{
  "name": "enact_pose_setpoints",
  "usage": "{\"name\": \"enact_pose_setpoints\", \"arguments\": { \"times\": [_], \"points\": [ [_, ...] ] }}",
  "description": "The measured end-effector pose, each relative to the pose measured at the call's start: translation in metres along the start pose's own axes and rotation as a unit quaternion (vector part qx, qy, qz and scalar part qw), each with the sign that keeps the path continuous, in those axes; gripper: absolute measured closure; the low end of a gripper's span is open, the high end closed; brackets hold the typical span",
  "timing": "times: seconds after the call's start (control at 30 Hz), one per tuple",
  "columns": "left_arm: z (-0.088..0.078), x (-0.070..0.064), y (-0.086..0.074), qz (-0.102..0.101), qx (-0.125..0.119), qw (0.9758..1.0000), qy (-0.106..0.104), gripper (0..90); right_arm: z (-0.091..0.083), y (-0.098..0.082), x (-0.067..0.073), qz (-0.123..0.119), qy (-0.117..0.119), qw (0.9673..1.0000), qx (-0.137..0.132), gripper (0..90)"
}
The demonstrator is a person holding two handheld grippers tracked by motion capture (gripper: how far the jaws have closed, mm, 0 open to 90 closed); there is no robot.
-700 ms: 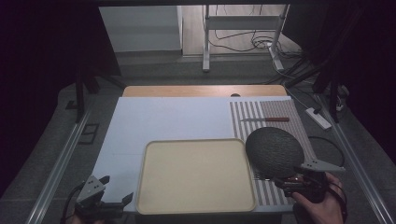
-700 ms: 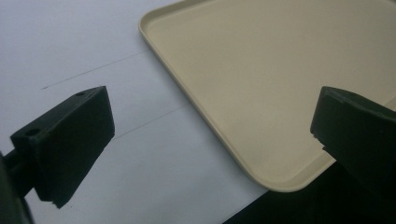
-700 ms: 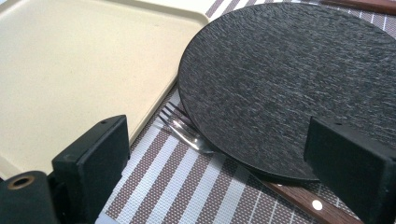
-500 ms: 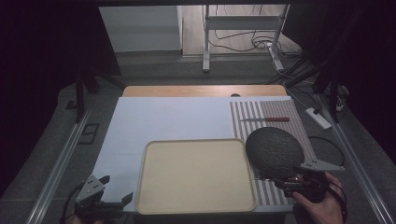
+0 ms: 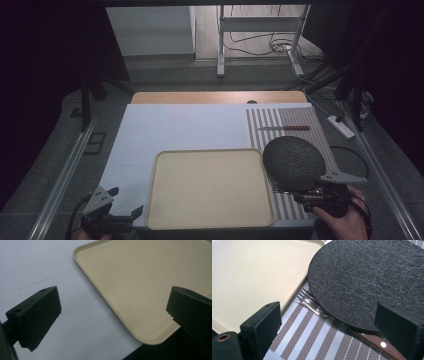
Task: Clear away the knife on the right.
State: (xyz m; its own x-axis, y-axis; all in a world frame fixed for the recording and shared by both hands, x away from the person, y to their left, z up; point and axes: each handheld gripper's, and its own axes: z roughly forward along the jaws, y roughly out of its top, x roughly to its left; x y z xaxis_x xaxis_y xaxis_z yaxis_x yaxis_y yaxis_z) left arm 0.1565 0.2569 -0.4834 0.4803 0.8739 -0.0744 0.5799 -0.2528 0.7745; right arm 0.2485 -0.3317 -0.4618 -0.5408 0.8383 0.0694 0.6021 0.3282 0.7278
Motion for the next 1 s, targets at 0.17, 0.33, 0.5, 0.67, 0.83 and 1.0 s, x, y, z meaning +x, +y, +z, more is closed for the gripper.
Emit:
{"name": "enact_pose_setpoints", "arguments": {
  "times": [0.17,0.33,0.5,0.67,0.83,1.0],
  "points": [
    [0.0,0.0,0.0,0.0,0.001,1.0,0.001,0.0,0.001,0.001,-0.001,0.009,0.005,0.9999,0.007,8.1],
    [0.001,0.0,0.001,0.0,0.002,1.0,0.001,0.0,0.0,0.004,-0.001,0.014,0.01,0.9998,0.001,8.5],
    [0.001,0.0,0.0,0.001,0.002,1.0,0.001,0.0,-0.002,0.01,-0.002,0.011,0.006,0.9999,-0.006,9.1],
    [0.001,0.0,0.0,0.0,0.003,1.0,0.001,0.0,0.0,0.013,-0.005,0.012,0.006,0.9999,-0.003,9.0],
    [0.001,0.0,0.0,-0.001,0.003,1.0,-0.001,0.0,0.002,0.016,-0.006,0.011,0.008,0.9999,-0.001,8.9],
    [0.001,0.0,0.001,-0.002,0.006,1.0,0.002,0.0,0.004,0.022,-0.008,0.006,0.009,0.9999,-0.001,8.9]
  ]
}}
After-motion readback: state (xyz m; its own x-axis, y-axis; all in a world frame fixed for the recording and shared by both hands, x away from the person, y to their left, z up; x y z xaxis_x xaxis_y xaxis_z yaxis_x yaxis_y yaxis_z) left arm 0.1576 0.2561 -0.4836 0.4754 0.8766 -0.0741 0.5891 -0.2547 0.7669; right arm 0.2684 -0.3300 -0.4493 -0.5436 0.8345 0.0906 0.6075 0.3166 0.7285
